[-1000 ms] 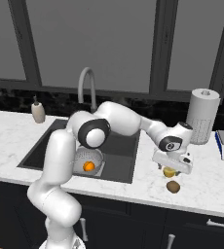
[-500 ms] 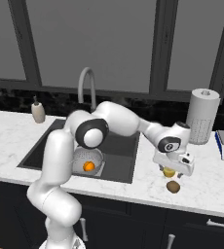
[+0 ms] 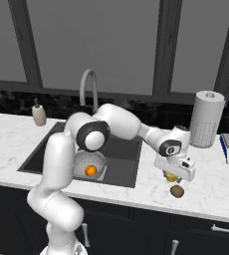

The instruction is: Put the colander in the sink, put the kiwi, orange, kiwi in the colander, and turn on the sink faucet and pour water over the colander.

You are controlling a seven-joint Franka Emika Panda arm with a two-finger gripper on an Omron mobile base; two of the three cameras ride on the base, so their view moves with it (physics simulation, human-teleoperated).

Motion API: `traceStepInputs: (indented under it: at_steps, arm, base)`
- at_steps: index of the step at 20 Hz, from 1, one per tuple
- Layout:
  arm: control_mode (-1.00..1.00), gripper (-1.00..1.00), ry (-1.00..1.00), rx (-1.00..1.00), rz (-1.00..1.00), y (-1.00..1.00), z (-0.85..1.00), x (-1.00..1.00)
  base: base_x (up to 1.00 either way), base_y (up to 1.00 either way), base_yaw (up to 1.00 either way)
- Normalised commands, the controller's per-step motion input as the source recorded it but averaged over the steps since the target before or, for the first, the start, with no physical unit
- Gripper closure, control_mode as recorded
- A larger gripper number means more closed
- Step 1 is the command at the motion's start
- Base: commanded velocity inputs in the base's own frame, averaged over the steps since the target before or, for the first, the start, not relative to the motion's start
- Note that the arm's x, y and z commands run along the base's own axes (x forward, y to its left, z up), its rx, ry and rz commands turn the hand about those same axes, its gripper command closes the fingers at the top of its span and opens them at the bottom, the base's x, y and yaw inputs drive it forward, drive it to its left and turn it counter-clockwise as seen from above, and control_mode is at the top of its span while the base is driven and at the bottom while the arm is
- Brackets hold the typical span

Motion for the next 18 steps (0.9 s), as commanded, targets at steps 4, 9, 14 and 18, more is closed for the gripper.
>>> traceStepInputs:
  at_steps: [4, 9, 14, 18]
  arm:
    - [-1.0, 1.0, 0.0, 0.0, -0.01, 0.07, 0.04, -0.1]
    - [-1.0, 1.0, -0.15, 0.0, 0.11, 0.49, 0.5, -0.36]
    - [-1.0, 1.0, -0.2, -0.04, 0.3, 0.83, 0.5, -0.27]
    - [-1.0, 1.0, -0.11, -0.11, 0.28, 0.95, 0.4, -0.07]
  base:
    - [0.0, 0.0, 0.0]
    - [0.0, 0.0, 0.0]
    - [0.0, 0.0, 0.0]
    - [0.0, 0.0, 0.0]
